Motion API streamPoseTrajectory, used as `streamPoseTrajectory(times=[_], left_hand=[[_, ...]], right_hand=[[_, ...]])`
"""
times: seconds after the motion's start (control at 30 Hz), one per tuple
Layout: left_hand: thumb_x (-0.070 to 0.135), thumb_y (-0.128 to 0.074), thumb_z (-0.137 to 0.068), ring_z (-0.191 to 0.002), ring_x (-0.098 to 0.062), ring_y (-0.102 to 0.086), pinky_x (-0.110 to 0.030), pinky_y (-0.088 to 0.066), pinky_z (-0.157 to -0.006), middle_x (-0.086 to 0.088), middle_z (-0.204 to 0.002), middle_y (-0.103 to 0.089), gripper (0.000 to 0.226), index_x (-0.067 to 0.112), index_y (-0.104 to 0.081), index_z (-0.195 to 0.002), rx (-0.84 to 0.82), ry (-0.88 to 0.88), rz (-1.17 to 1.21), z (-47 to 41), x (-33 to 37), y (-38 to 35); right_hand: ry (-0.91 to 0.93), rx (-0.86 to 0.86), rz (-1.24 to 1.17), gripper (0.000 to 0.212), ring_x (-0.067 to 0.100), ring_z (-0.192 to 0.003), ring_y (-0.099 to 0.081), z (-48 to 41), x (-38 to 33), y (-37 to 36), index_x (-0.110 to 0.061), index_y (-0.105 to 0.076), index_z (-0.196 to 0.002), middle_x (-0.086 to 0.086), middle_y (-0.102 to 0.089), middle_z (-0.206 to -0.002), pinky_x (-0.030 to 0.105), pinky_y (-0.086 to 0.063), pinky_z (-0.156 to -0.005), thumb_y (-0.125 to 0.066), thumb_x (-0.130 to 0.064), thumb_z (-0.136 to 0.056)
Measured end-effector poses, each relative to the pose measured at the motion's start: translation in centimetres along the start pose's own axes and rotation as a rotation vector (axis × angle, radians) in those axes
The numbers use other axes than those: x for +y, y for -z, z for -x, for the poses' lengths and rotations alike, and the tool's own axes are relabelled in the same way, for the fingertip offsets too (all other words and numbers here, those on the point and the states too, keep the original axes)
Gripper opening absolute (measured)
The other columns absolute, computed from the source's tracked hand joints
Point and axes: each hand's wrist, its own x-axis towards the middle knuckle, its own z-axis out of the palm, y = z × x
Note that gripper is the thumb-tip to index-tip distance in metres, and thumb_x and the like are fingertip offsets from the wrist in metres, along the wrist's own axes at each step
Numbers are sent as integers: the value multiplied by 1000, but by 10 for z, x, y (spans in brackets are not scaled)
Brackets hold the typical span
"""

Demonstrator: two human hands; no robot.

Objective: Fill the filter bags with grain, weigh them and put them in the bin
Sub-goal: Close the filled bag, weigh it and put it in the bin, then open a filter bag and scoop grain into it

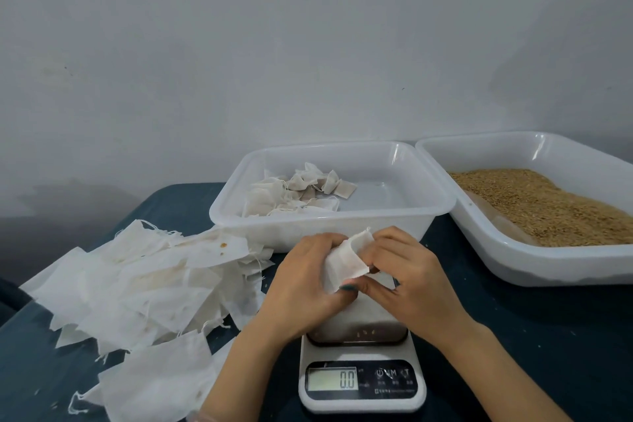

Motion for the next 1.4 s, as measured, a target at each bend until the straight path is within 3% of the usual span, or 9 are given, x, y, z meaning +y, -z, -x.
streamPoseTrajectory(times=[0.13,0.3,0.5,0.73,0.87,0.97,1.1,1.23,1.4], left_hand=[[55,-56,-71,-90,-2,-54,-12,-38,-71,18,-93,-61,38,31,-61,-101,-14,-6,-9,0,-6,2],[57,-62,-75,-85,-2,-58,-14,-39,-68,22,-85,-63,17,45,-57,-87,-67,-16,36,0,-4,4],[56,-65,-74,-76,-6,-62,-32,-49,-67,16,-82,-66,24,39,-59,-91,-46,-7,93,0,1,5],[35,-76,-78,-82,-4,-58,-23,-45,-68,17,-90,-61,28,26,-57,-97,25,-6,54,0,-1,2],[20,-77,-78,-82,-7,-58,-22,-44,-67,10,-91,-63,28,18,-58,-98,18,2,76,-1,-4,5],[18,-72,-73,-80,-7,-58,-25,-44,-65,8,-88,-64,28,17,-58,-97,-2,4,84,0,-3,5],[21,-69,-72,-74,-5,-56,-19,-40,-60,11,-81,-62,24,19,-57,-92,23,26,137,0,-4,5],[14,-77,-79,-72,1,-54,-14,-37,-58,16,-83,-62,29,29,-54,-88,31,69,144,0,-8,5],[17,-77,-81,-74,2,-55,-13,-38,-59,24,-88,-61,31,33,-52,-89,19,87,116,1,-10,3]], right_hand=[[4,15,54,14,5,-88,-50,1,1,0,-17,-69,-89,-8,-65,-84,25,-51,-68,-79,-27,-85],[16,7,84,12,15,-86,-57,1,0,0,-21,-67,-92,-7,-66,-84,32,-52,-61,-76,-17,-85],[7,18,89,9,13,-89,-59,-1,-5,4,-25,-64,-103,-9,-69,-88,30,-53,-61,-61,-24,-95],[9,-15,86,8,17,-99,-59,-2,-6,3,-19,-71,-95,-9,-70,-100,32,-53,-71,-64,-18,-93],[45,-47,121,6,18,-103,-57,-3,-7,3,-20,-69,-90,-8,-68,-102,31,-52,-69,-67,-25,-92],[43,-24,133,17,18,-102,-57,-4,-8,3,-21,-73,-88,-9,-68,-103,28,-51,-69,-77,-37,-85],[-5,85,39,32,16,-97,-59,-6,-14,7,-21,-77,-95,-10,-70,-100,29,-50,-75,-71,-50,-87],[-86,248,5,32,15,-87,-61,-6,-14,12,-14,-74,-89,-6,-70,-88,29,-47,-75,-47,-28,-99],[-375,286,63,24,5,-89,-57,-8,-9,13,-20,-68,-87,-13,-66,-88,11,-41,-73,-45,-22,-95]])
